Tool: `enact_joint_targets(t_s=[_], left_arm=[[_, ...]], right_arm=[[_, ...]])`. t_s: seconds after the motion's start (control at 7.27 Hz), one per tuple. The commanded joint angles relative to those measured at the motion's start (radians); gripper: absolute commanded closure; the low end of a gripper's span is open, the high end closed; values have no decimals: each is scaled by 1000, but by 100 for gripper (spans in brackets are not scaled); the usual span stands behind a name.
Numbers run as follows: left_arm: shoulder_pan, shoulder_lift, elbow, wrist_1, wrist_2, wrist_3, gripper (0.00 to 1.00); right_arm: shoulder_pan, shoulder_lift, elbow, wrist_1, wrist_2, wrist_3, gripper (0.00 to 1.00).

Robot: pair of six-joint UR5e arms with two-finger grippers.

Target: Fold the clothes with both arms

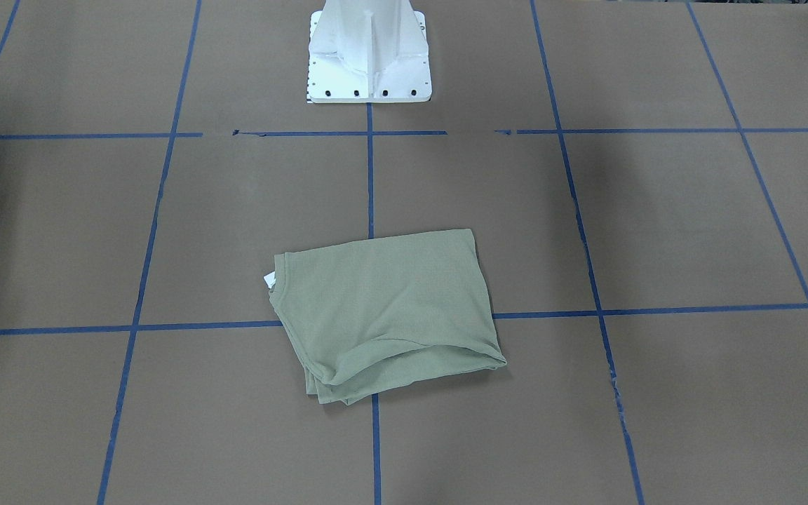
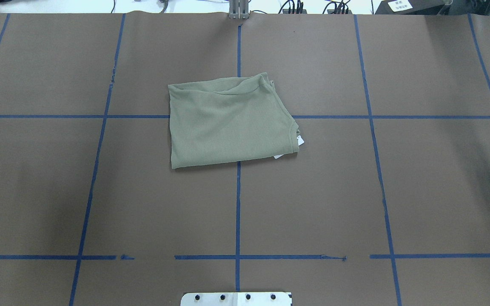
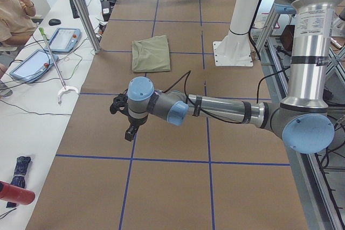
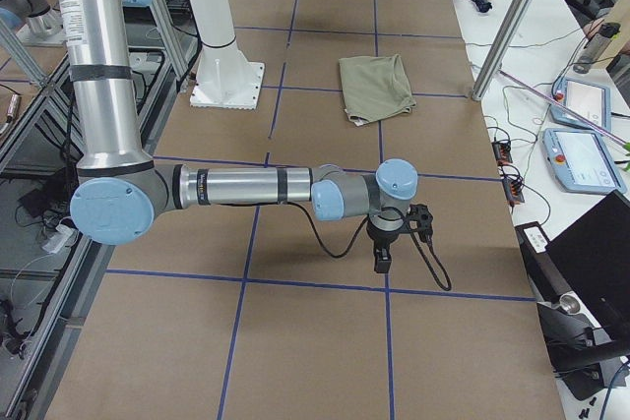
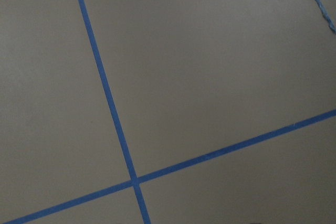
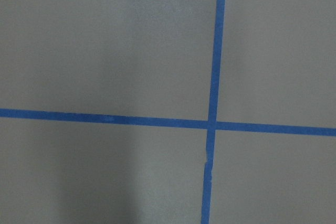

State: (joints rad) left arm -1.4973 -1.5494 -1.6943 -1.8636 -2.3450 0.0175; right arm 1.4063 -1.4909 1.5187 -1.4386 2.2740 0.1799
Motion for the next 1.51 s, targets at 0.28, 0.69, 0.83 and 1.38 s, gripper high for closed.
enact_joint_targets(t_s=[0.28,0.69,0.83,1.38], left_arm=[[-46,89,-114,12,9,-20,0],[-29,71,-77,34,30,-117,0],[-29,68,-96,38,-14,-123,0],[-29,67,-133,23,-69,-125,0]], right_arm=[[23,-37,55,-66,9,3,0],[51,-43,152,-187,-5,0,0],[50,-48,153,-186,-2,0,0],[48,-66,184,-177,53,3,0]])
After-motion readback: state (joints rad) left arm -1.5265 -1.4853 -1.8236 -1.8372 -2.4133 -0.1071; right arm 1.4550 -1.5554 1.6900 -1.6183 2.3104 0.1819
